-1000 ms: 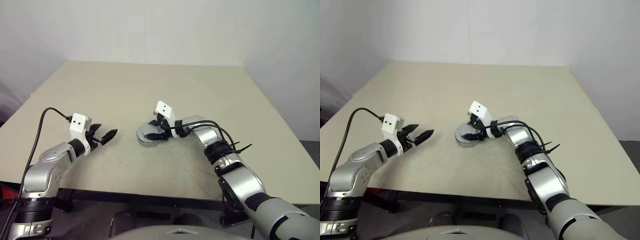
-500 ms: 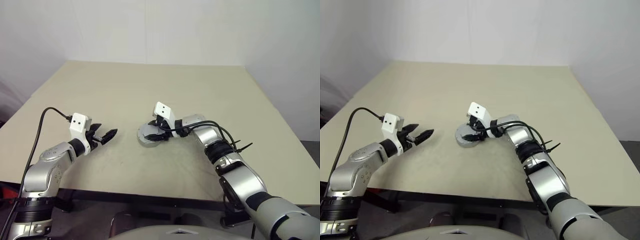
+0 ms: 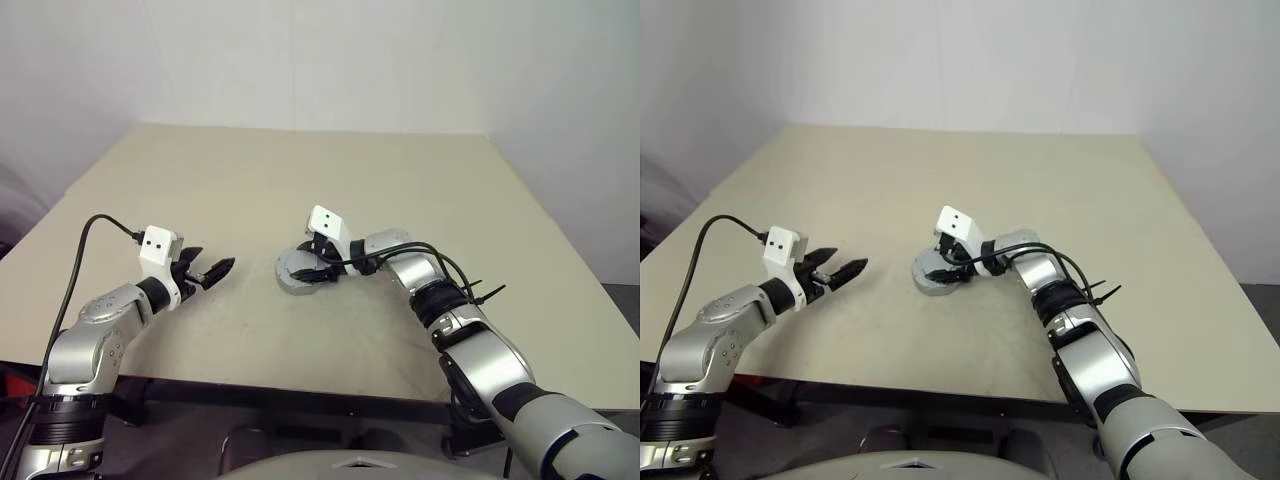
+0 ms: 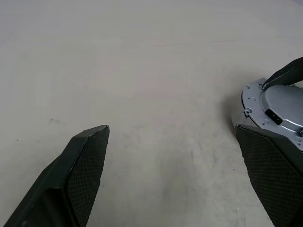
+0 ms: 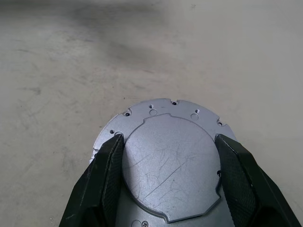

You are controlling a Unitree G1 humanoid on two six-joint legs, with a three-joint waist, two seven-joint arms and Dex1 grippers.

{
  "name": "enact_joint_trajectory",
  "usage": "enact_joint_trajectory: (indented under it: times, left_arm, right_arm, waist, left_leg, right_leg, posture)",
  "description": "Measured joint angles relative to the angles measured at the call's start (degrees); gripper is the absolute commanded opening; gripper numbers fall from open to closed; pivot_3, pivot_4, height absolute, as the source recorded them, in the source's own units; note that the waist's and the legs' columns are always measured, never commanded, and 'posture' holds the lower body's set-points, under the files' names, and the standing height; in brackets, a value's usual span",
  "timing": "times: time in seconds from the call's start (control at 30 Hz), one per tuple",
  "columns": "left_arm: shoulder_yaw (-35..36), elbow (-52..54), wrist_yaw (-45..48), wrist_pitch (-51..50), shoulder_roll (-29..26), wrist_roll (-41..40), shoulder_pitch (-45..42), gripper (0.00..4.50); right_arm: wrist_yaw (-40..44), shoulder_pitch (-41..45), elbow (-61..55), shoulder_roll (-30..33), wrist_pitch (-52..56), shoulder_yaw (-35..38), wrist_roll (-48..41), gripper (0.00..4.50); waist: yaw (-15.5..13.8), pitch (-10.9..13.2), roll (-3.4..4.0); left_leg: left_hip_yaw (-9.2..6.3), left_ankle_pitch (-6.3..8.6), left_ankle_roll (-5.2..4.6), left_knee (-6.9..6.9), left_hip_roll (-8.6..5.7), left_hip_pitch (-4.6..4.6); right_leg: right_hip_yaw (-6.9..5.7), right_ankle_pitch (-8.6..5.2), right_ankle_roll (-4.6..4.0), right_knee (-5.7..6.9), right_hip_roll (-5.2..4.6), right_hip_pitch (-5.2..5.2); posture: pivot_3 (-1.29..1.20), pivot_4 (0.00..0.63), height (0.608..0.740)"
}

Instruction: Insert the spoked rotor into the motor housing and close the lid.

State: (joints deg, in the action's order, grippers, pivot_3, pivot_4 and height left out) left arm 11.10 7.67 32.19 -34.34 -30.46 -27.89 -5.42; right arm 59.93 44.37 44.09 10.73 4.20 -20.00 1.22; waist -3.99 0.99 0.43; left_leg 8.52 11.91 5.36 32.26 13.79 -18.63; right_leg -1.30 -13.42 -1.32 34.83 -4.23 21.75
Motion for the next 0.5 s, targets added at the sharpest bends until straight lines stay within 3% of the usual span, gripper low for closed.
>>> enact_joint_trajectory:
  times: [0.2, 0.5]
  left_arm:
    - [0.00, 0.00, -0.09, 0.00, 0.00, 0.00, 0.00, 4.50]
    - [0.01, 0.00, -0.22, 0.05, 0.00, 0.00, 0.01, 4.50]
  right_arm:
    - [0.13, 0.17, 0.45, 0.22, -0.07, -0.48, 0.00, 2.95]
    - [3.20, 0.71, 0.07, 0.93, 1.06, -0.41, -0.18, 2.95]
  waist:
    - [-0.04, 0.02, 0.01]
    - [-0.14, 0.01, 0.01]
  left_leg:
    - [-0.01, 0.05, -0.08, -0.06, -0.08, 0.40]
    - [-0.01, 0.19, -0.32, -0.09, -0.14, 0.30]
  right_leg:
    - [0.01, -0.10, 0.16, -0.09, -0.07, -0.39]
    - [0.03, -0.32, 0.45, -0.14, -0.13, -0.50]
  posture:
    - [0.00, 0.000, 0.740]
    - [0.00, 0.000, 0.740]
